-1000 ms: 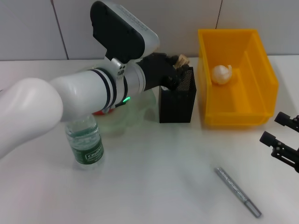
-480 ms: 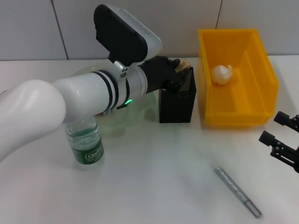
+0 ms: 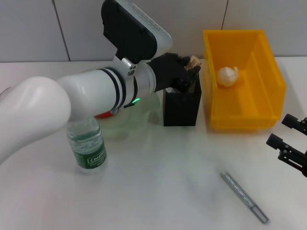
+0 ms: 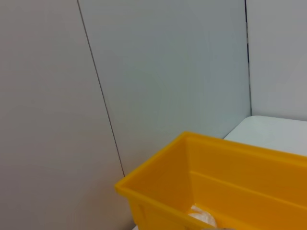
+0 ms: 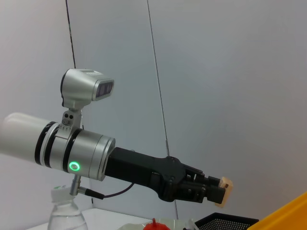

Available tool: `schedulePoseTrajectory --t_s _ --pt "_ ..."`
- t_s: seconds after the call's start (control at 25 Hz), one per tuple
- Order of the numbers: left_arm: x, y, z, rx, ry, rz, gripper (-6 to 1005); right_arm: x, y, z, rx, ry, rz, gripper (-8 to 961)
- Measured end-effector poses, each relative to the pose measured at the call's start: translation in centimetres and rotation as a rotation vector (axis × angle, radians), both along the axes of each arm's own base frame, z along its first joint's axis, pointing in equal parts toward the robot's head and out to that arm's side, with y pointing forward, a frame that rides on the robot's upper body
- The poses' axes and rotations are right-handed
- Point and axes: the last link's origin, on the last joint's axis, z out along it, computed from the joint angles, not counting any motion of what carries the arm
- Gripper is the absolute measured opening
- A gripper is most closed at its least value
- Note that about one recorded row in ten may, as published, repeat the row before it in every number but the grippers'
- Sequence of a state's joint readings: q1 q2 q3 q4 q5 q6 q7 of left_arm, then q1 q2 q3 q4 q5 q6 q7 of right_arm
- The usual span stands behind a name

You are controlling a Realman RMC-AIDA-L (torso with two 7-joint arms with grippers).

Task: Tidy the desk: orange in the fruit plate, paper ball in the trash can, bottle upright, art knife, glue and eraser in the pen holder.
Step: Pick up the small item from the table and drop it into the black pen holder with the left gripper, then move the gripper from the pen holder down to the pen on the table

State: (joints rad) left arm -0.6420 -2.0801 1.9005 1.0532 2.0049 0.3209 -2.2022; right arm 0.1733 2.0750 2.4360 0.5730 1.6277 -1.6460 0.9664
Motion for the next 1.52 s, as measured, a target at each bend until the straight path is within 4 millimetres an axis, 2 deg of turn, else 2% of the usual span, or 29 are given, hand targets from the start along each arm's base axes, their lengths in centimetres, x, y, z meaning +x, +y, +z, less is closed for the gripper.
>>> schedulePoseTrajectory --t_s 0.76,0.88,1.12,1.2,1.28,1.32,1.36,1.44,1.48,1.52 --pt "-0.2 0.3 0.2 0.01 -0.004 0.011 363 0.1 -0.1 -0.1 -0.001 0.002 -0.004 698" --pt "0.2 0.3 0.4 0.004 -0.01 0.006 593 0.1 -0.1 0.0 -0.001 0.002 -0.004 698" --pt "2.0 -0.6 0.9 -0.071 -0.008 -0.044 788 0.1 -0.1 0.0 -0.001 0.0 -0.003 698" --pt "2.5 -1.0 1.3 -0.095 -0.009 -0.062 788 0.1 -0.1 0.0 -0.002 -0.001 -0.003 698" --pt "3.3 -1.7 2.8 -0.12 -0.03 -0.087 789 0.1 -0.1 0.0 -0.003 -0.002 -0.003 698" --pt "3.3 -1.7 2.8 -0.12 -0.03 -0.087 789 0.1 -0.1 0.0 -0.003 -0.002 -0.003 698" --pt "3.6 -2.2 4.0 -0.128 -0.045 -0.106 789 0.1 -0.1 0.0 -0.004 -0.002 -0.003 698" --pt "3.7 -2.6 4.6 -0.128 -0.055 -0.119 789 0.1 -0.2 0.0 -0.006 -0.003 -0.004 698" --pt "3.8 -3.4 5.9 -0.132 -0.087 -0.153 789 0.2 -0.2 0.0 -0.006 -0.004 -0.004 698" --pt "3.8 -3.4 5.9 -0.132 -0.087 -0.153 789 0.2 -0.2 0.0 -0.006 -0.004 -0.004 698"
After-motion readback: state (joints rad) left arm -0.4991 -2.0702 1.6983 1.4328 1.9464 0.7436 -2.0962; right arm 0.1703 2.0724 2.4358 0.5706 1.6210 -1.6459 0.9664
